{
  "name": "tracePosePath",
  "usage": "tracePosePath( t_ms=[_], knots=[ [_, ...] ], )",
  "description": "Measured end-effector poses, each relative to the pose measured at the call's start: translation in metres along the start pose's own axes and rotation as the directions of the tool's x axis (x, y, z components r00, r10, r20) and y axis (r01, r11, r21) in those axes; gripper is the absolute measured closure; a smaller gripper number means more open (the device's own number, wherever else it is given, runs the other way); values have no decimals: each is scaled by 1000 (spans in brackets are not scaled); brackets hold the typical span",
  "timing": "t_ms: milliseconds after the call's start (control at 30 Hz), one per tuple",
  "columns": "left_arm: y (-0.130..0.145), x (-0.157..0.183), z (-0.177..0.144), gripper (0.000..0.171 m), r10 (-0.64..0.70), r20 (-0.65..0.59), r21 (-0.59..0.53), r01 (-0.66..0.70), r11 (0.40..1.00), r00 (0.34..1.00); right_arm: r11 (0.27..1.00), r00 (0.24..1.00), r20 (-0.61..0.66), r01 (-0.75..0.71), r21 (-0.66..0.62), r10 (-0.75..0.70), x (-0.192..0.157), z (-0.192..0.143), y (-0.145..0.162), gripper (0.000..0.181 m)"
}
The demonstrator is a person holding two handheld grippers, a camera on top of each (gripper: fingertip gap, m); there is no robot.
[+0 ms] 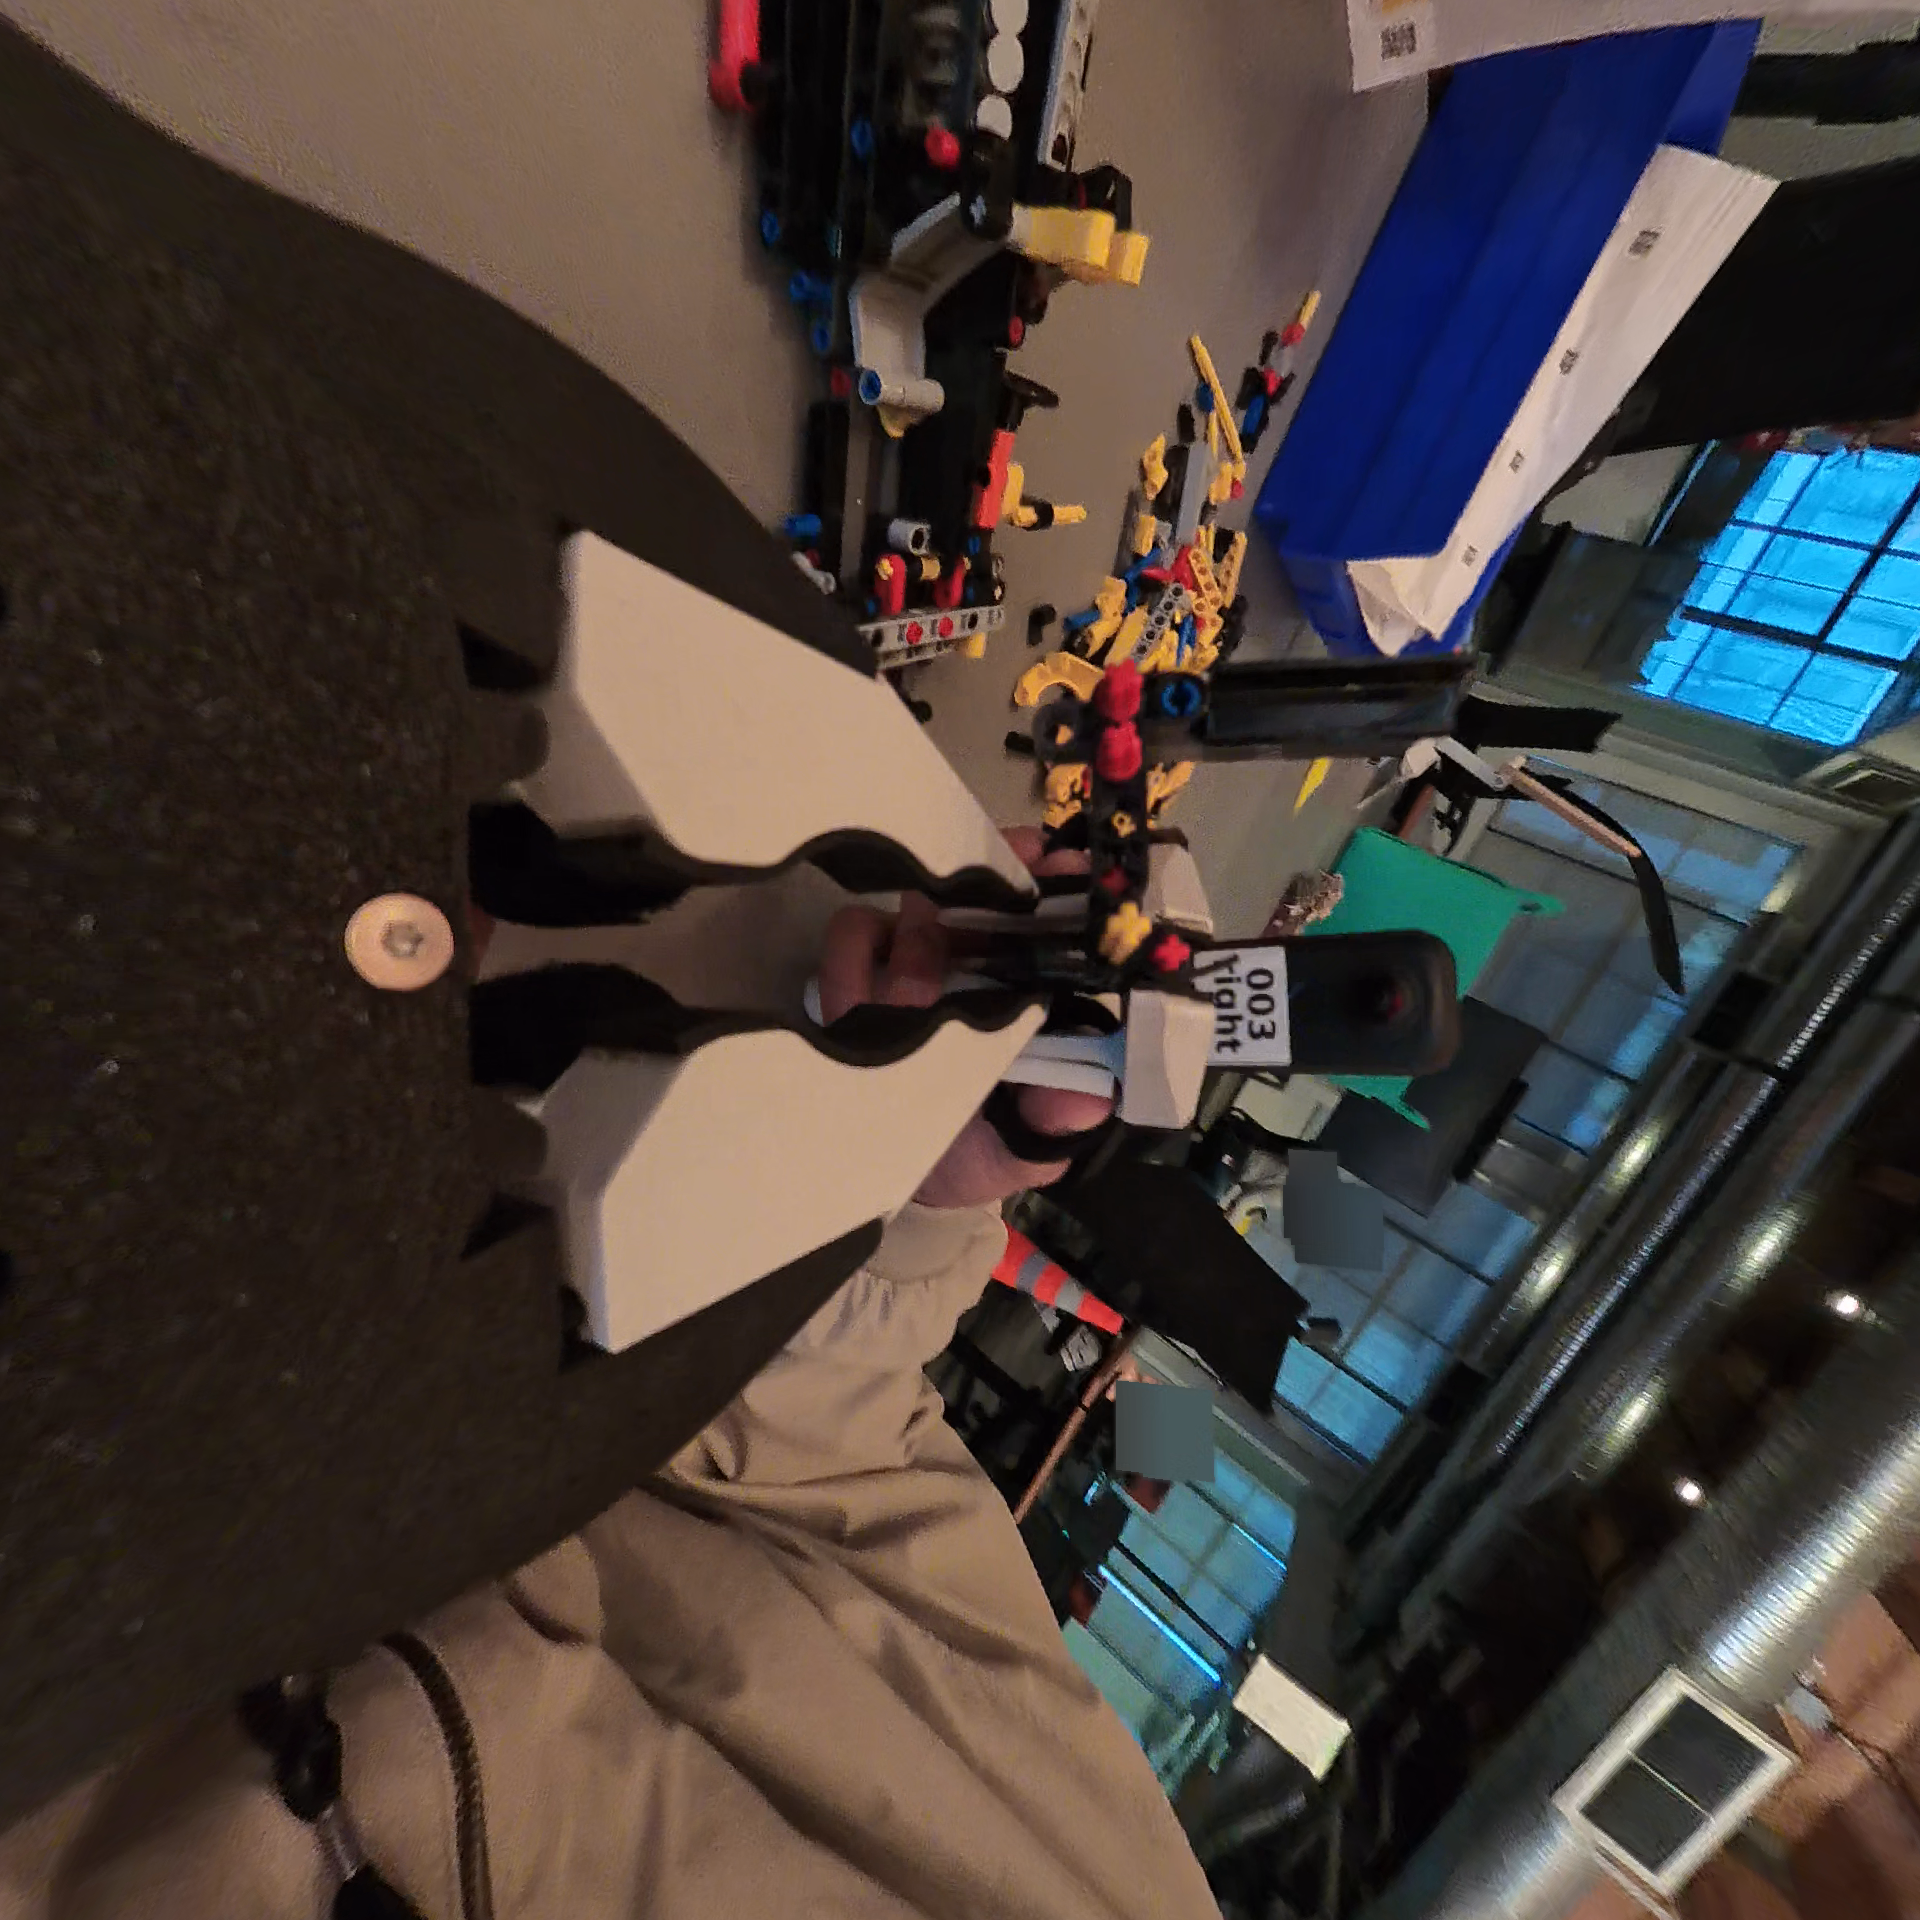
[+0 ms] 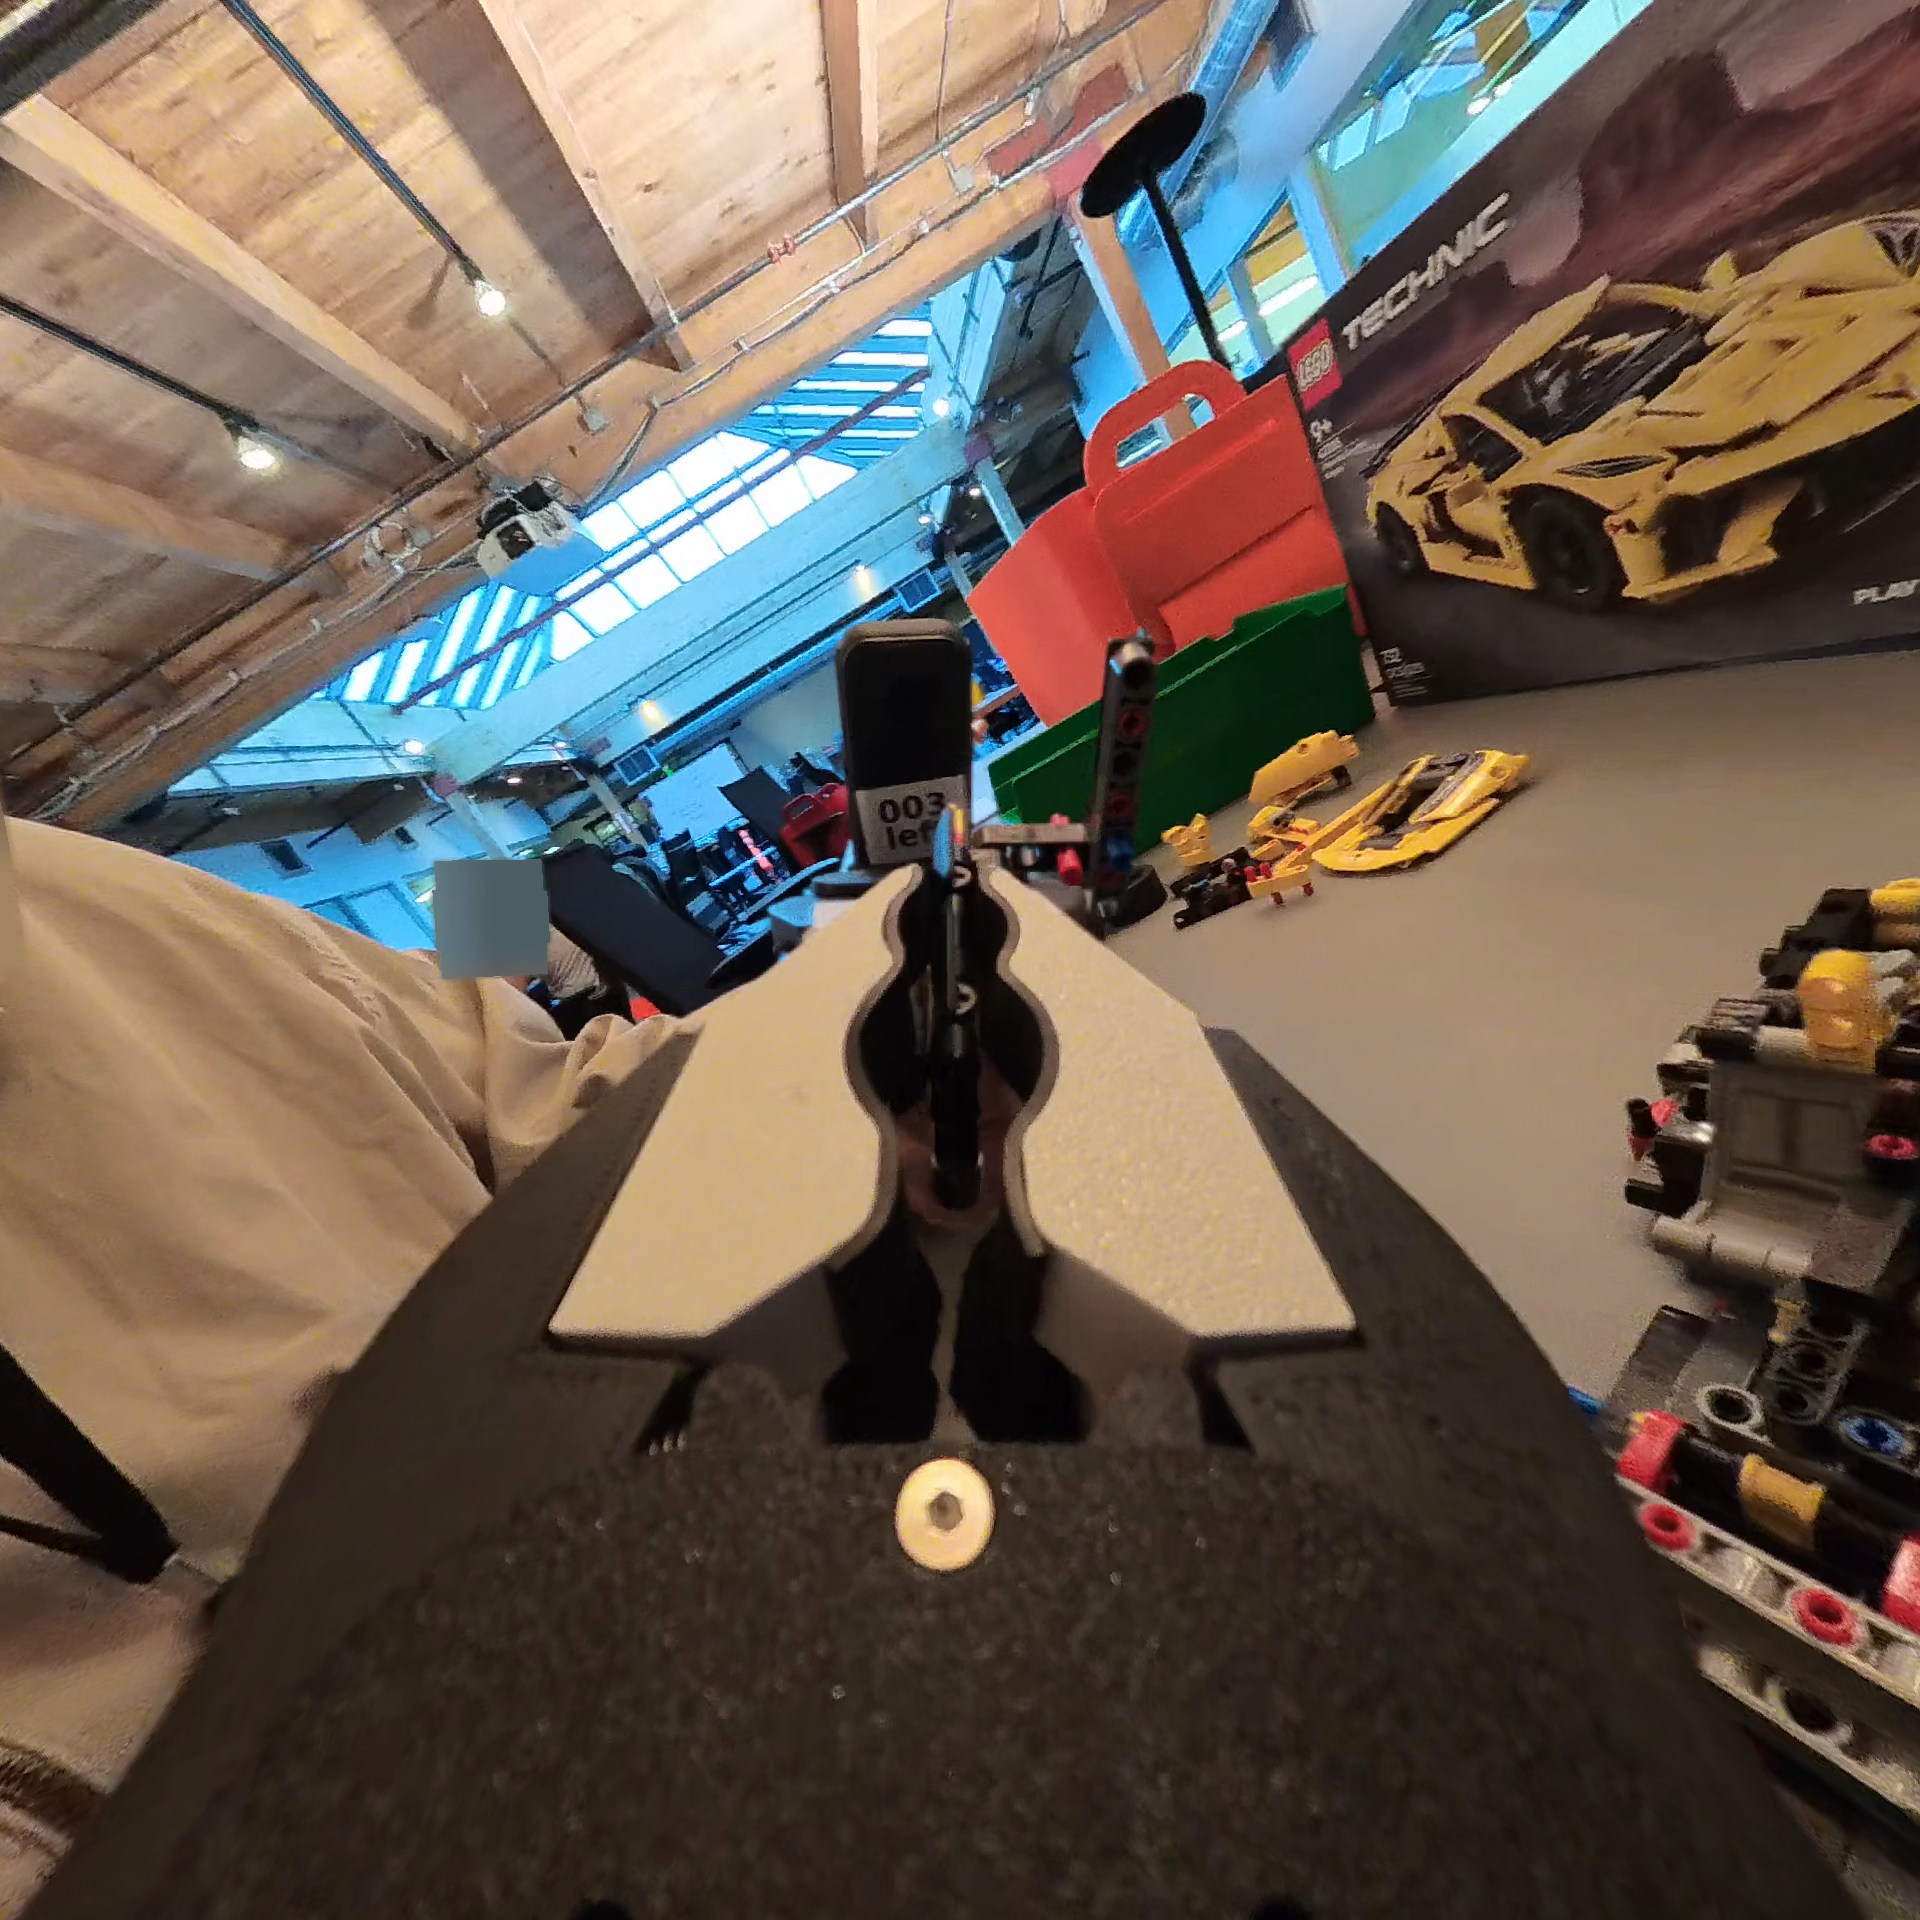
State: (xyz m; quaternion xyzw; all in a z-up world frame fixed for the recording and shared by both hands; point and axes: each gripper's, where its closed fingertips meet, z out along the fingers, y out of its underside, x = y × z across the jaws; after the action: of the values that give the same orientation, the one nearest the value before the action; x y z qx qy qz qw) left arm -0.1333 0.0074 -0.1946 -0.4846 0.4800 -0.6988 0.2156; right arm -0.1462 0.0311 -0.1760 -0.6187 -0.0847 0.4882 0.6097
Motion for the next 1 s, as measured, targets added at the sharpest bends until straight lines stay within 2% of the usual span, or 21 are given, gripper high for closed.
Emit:
tracePosePath(
  t_ms=[33, 233, 267, 333, 367, 433, 500, 533, 633, 667, 700, 733, 833, 900, 1000],
  knots=[
    [-1, 2, -2, 164, -5, -16, 4, 5, 1000, 1000, 1000, 1000, 1, 1, -2, -1, 1, 0, 1, 177],
    [-5, 9, -14, 165, 43, -48, -21, -44, 999, 998, 998, 994, 97, -61, 19, 59, -9, 2, 4, 175],
    [-9, 7, -17, 165, 32, -41, -7, -32, 999, 999, 997, 993, 89, -76, 17, 74, -7, 2, 6, 175],
    [-28, 2, -28, 166, -48, -60, 109, 54, 993, 997, 994, 990, 81, -112, -16, 113, -3, 3, 13, 175],
    [-30, -1, -30, 165, -88, -74, 130, 97, 987, 993, 991, 988, 72, -132, -19, 134, -1, 6, 15, 176],
    [-24, -5, -28, 165, -80, -40, 111, 84, 990, 996, 986, 986, 50, -159, 44, 157, 5, 1, 6, 176],
    [-22, -8, -26, 154, -28, 19, 89, 26, 996, 999, 979, 979, 75, -196, 52, 192, 5, -5, 0, 176],
    [-19, -10, -25, 142, -3, 40, 70, 0, 998, 999, 978, 980, 64, -195, 70, 191, 8, -7, -3, 176],
    [-6, -8, -16, 137, 49, 54, 0, -49, 999, 997, 989, 989, 43, -142, 39, 140, 6, -3, 3, 176],
    [-2, -8, -13, 137, 61, 56, -15, -60, 998, 997, 992, 991, 53, -127, 7, 127, 2, 2, 8, 176],
    [1, -5, -11, 146, 73, 35, -27, -72, 997, 997, 993, 992, 47, -112, -22, 113, 0, 6, 14, 176],
    [3, -2, -10, 163, 74, 13, -36, -74, 997, 997, 996, 996, 30, -84, -26, 85, 1, 7, 15, 176],
    [7, -3, -12, 165, 67, 9, -58, -67, 996, 998, 994, 994, 33, -98, -56, 100, 2, 5, 17, 175],
    [7, -1, -14, 165, 53, -7, -56, -53, 997, 999, 992, 990, 71, -124, -7, 124, 0, 3, 8, 170],
    [8, 0, -15, 165, 42, -16, -61, -43, 997, 999, 990, 988, 74, -135, -31, 137, 1, 0, 11, 171]
  ],
)
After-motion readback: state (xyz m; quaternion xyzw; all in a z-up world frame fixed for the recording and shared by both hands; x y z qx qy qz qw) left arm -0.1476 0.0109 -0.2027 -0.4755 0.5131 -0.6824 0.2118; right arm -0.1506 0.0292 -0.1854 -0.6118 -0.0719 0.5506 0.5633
